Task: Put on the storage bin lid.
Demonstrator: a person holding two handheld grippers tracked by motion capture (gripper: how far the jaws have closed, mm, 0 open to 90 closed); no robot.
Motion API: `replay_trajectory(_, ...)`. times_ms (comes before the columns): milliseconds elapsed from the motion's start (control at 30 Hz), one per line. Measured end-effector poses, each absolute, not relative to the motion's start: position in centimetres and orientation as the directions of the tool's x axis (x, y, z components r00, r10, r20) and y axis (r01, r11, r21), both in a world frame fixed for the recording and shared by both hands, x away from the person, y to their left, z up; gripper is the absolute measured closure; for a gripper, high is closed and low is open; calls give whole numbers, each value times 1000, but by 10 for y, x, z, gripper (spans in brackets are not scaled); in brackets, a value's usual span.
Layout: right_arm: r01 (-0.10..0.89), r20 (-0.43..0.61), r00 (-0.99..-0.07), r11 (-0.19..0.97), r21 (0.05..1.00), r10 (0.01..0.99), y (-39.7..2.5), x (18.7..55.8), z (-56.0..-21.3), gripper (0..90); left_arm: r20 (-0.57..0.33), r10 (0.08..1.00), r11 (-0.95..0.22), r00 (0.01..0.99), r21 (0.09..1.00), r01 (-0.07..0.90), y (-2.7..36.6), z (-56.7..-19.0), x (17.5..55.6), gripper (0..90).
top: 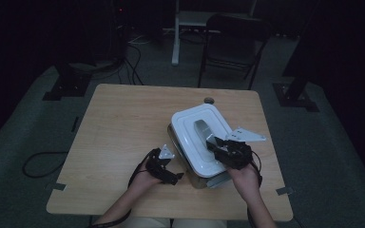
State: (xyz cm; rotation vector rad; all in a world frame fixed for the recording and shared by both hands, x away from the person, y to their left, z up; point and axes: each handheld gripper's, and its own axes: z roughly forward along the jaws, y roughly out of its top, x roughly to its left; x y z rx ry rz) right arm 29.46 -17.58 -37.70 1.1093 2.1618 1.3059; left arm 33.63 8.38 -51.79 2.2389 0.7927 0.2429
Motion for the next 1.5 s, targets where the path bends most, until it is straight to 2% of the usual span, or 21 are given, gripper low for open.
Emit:
replay_trajectory(400, 464, 73, -627, 297, 835, 776, -169, 300, -393, 676, -67, 612, -532, 788, 702, 473, 89, -517, 333, 9)
replay_trajectory(633, 474, 106, -630, 273, 837, 769, -174, 298, -399, 676, -69, 615, -533, 786, 698, 479, 92, -520, 332, 9)
replay_trajectory(1367, 490, 115, -633, 280, 826, 766, -168, 298, -397, 678, -78, 634, -515, 770, 700, 495, 95, -519, 333, 9)
replay_trajectory(1467, 498, 149, -634, 253, 829, 759, -168, 294, -395, 679, -77, 633, -515, 770, 701, 493, 96, -519, 333, 9)
replay_trajectory(1500, 484, 128, -641, 269, 833, 757, -164, 291, -394, 680, -75, 635, -517, 769, 699, 495, 96, -519, 334, 9)
